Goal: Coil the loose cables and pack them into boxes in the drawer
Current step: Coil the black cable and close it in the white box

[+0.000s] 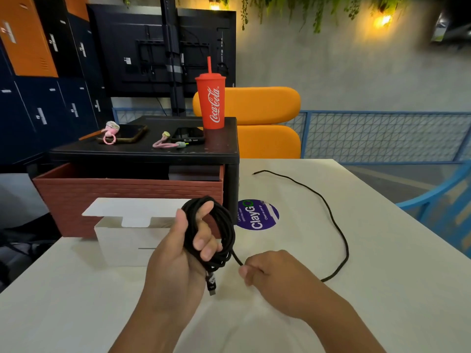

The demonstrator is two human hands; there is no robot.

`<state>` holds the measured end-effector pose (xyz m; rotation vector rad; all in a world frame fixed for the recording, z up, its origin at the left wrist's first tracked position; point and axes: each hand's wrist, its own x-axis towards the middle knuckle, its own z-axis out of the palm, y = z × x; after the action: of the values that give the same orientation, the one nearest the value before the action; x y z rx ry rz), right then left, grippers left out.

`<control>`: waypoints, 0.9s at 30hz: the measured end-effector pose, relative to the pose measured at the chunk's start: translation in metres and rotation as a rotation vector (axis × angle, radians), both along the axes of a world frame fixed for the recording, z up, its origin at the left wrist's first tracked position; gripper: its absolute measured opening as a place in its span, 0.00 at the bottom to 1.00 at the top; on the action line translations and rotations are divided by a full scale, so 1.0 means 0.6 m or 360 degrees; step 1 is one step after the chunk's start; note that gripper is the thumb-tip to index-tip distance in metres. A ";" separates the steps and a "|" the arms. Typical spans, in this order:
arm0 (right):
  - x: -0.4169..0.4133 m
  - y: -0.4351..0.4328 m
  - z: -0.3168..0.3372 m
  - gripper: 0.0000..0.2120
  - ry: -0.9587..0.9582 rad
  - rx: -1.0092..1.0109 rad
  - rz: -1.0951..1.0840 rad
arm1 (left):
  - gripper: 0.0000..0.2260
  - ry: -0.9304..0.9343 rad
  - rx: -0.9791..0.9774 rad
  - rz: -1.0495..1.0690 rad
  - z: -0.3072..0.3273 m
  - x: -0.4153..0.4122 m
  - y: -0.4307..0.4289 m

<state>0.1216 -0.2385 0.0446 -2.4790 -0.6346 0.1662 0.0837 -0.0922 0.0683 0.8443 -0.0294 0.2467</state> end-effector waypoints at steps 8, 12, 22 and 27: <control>-0.034 0.013 0.026 0.13 -0.0156 -0.0231 0.0302 | 0.17 -0.0083 0.1156 0.0345 -0.032 0.000 -0.021; -0.048 0.014 0.039 0.11 -0.0159 -0.0261 0.0439 | 0.17 -0.0072 0.1323 0.0466 -0.047 0.007 -0.020; -0.050 -0.005 0.061 0.09 -0.0249 0.0428 0.0324 | 0.16 -0.0117 0.1368 -0.0012 -0.051 0.004 -0.022; -0.037 -0.012 0.055 0.12 -0.0381 0.0961 -0.0043 | 0.24 -0.0060 0.1324 -0.0249 -0.030 -0.009 -0.029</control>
<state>0.0996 -0.2454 0.0779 -1.9303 -0.6346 -0.2986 0.0781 -0.1096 0.0503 1.6559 -0.2451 0.0942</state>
